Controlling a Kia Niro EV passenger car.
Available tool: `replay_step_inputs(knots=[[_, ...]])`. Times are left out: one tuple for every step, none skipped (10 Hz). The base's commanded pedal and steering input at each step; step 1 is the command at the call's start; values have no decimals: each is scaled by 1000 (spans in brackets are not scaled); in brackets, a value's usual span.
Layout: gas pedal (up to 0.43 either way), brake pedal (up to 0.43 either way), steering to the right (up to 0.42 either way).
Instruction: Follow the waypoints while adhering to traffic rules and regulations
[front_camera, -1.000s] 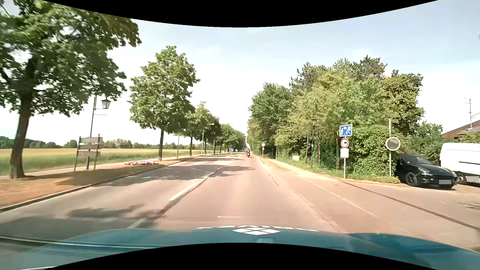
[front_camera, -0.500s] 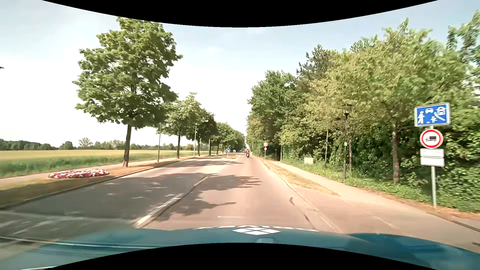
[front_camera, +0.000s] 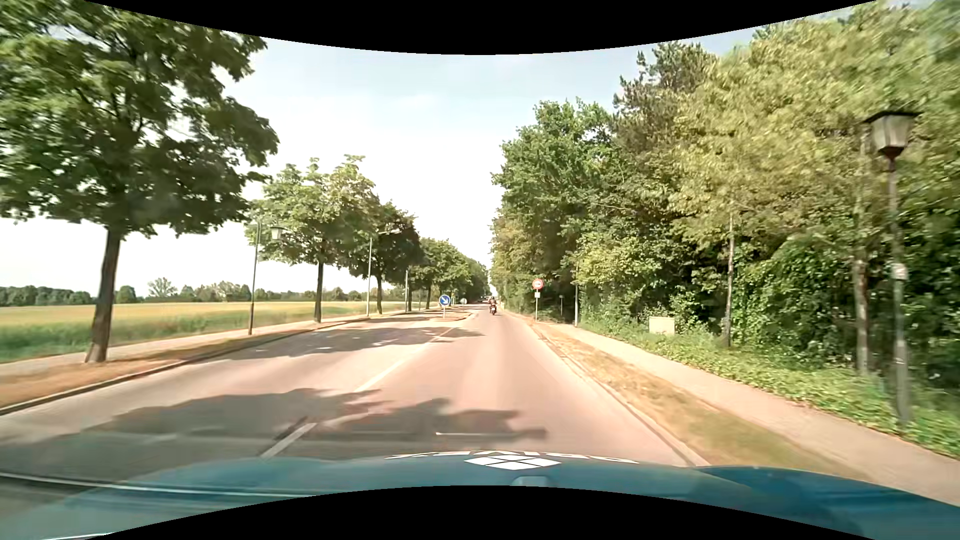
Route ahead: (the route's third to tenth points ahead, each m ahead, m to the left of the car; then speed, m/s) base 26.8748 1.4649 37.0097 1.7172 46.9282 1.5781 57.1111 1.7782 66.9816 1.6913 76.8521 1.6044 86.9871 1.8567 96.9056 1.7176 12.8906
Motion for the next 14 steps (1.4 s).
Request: replay_step_inputs(knots=[[20, 0, 2], [20, 0, 2], [20, 0, 2], [20, 0, 2], [28, 0, 2], [28, 0, 2], [39, 0, 2], [47, 0, 2], [47, 0, 2], [47, 0, 1], [39, 0, -1], [39, 0, -4], [39, 0, -9], [47, 0, -12]])
